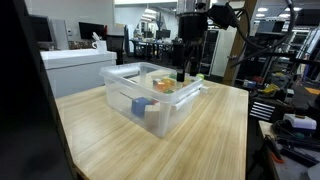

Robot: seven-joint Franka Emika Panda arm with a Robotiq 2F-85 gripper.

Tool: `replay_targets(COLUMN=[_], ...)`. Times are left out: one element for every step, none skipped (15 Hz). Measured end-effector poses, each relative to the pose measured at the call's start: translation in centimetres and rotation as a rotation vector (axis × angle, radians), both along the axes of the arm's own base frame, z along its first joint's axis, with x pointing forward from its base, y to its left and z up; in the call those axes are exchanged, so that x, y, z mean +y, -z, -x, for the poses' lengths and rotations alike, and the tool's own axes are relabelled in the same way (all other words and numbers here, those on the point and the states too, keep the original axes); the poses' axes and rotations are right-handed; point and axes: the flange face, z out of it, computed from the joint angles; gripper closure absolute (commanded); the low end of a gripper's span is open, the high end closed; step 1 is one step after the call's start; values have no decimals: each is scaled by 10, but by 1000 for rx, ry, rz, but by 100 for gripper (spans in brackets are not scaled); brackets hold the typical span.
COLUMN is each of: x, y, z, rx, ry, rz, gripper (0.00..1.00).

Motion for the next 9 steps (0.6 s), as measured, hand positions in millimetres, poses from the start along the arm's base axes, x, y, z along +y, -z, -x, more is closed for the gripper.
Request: replay_targets(x=[-10,-15,-31,-56,-76,-98,-128,-150,-180], y=[-10,-15,-32,-54,-70,-80,-87,-88,-86], z=[-7,-9,-15,-20,-22,-21,-16,-11,-2], rx=[-58,-79,-135,-197,-241,-269,-290,-297,-298], ry=[28,40,82,137,179,223,280,320,372], rz=[-9,-13,-26,-33,-35,-34,-28,-18,-3], gripper=[0,0,0,0,0,0,0,0,0])
